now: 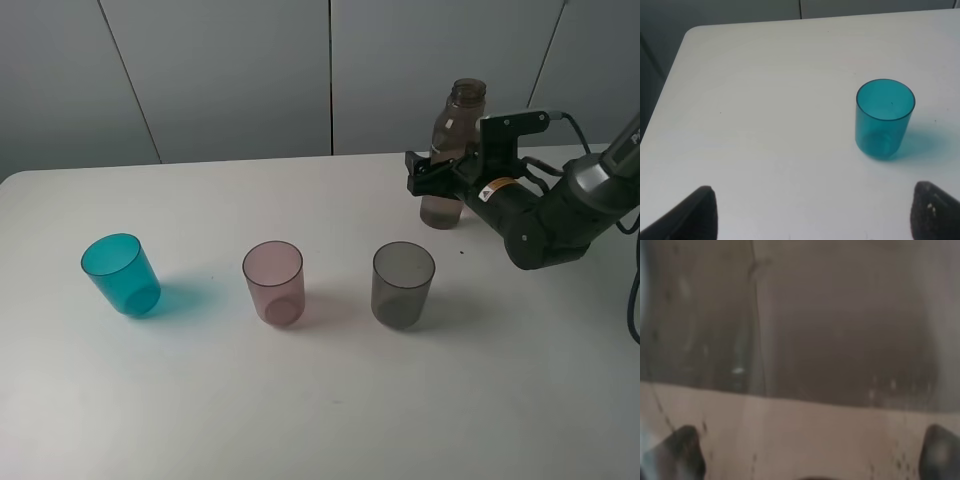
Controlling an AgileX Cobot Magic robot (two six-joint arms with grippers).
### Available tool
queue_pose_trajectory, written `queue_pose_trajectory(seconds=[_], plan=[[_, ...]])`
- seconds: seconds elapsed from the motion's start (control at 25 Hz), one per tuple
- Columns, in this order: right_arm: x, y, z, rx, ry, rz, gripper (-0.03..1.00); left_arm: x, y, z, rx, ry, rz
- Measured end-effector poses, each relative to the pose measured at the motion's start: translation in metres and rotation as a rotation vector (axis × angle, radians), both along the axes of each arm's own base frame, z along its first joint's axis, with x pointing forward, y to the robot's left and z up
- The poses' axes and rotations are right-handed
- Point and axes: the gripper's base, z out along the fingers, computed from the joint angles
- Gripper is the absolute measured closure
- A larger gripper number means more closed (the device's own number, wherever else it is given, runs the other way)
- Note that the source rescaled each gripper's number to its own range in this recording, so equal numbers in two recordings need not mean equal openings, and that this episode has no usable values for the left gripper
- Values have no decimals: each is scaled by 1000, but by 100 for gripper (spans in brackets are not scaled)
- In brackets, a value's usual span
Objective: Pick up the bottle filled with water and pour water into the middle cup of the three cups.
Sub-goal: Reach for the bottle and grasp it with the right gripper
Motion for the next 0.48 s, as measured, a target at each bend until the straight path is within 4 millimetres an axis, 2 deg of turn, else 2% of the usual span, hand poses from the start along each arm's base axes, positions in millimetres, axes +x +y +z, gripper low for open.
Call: queue_pose_trajectory(seconds=[0.48], plan=[[-1,1,-3,23,-17,12,-3,0,0,0,0,0,0]])
